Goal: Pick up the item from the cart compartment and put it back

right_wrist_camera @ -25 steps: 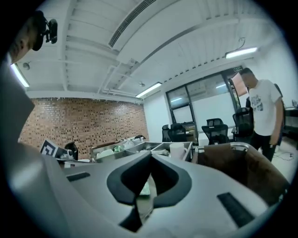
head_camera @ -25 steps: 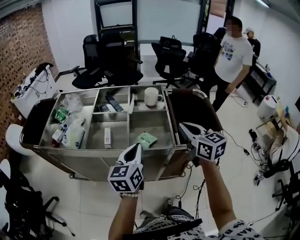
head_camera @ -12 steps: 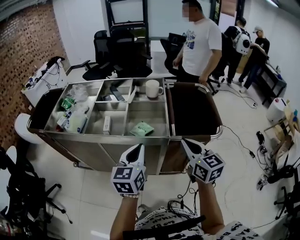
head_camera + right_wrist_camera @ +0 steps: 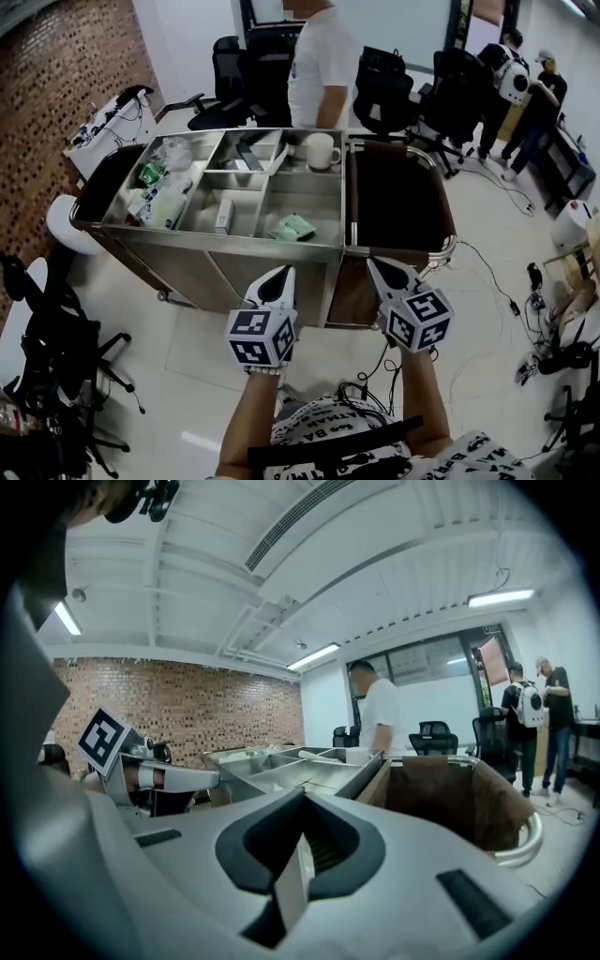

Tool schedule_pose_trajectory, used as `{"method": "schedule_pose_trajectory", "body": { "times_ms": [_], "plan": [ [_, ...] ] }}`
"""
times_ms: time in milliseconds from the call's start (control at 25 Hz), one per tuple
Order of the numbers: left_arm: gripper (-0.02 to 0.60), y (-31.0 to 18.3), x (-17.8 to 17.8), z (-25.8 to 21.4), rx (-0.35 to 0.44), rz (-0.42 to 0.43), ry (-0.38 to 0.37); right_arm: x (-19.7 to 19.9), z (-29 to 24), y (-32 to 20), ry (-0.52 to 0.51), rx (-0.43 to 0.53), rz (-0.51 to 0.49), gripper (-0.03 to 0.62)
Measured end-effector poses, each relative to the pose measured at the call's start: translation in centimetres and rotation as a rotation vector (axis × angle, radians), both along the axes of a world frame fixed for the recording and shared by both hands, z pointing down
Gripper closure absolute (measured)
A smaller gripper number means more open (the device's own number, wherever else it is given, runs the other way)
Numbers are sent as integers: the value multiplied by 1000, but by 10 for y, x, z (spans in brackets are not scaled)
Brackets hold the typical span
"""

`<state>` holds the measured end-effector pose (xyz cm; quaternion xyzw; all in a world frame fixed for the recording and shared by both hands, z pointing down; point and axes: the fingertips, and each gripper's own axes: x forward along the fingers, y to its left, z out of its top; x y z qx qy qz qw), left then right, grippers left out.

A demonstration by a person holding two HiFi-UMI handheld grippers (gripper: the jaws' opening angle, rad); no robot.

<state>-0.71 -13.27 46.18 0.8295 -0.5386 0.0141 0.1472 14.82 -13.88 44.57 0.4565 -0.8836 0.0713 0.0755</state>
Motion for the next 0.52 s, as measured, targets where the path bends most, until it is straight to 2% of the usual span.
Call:
{"method": "schedule_pose_trajectory", "body": {
  "times_ms": [520],
  "plan": [
    [581, 10, 8, -4, 4, 6, 1, 1, -3, 8, 8, 7, -14, 594]
  ]
}}
